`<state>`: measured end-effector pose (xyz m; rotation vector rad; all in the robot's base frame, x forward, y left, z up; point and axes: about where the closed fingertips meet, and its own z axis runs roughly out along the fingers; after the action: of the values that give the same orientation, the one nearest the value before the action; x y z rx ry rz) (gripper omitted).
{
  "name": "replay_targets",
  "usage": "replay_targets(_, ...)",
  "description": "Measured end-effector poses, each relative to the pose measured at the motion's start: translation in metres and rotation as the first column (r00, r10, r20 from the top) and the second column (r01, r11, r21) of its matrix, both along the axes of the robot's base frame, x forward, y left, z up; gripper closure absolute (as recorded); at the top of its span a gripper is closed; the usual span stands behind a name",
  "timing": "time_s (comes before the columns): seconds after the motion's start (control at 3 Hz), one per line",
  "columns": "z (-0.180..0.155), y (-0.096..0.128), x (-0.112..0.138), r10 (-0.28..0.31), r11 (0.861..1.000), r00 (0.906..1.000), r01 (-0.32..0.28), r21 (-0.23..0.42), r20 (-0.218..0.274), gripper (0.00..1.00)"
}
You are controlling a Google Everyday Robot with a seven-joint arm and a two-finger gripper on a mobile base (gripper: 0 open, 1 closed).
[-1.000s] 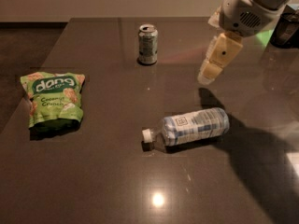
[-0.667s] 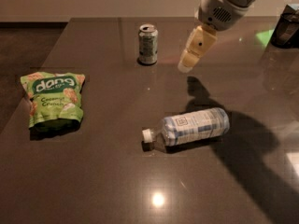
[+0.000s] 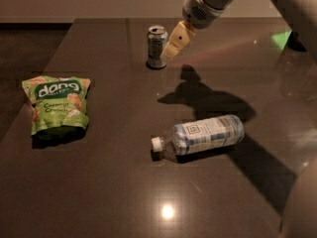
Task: Pick 7up can
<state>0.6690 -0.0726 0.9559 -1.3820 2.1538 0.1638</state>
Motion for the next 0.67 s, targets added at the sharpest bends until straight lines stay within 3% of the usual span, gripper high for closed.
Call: replay_targets(0.67, -0.013, 0.042, 0.046, -0.029, 0.993, 0.9996, 0.029, 0.115, -0.001, 0.0)
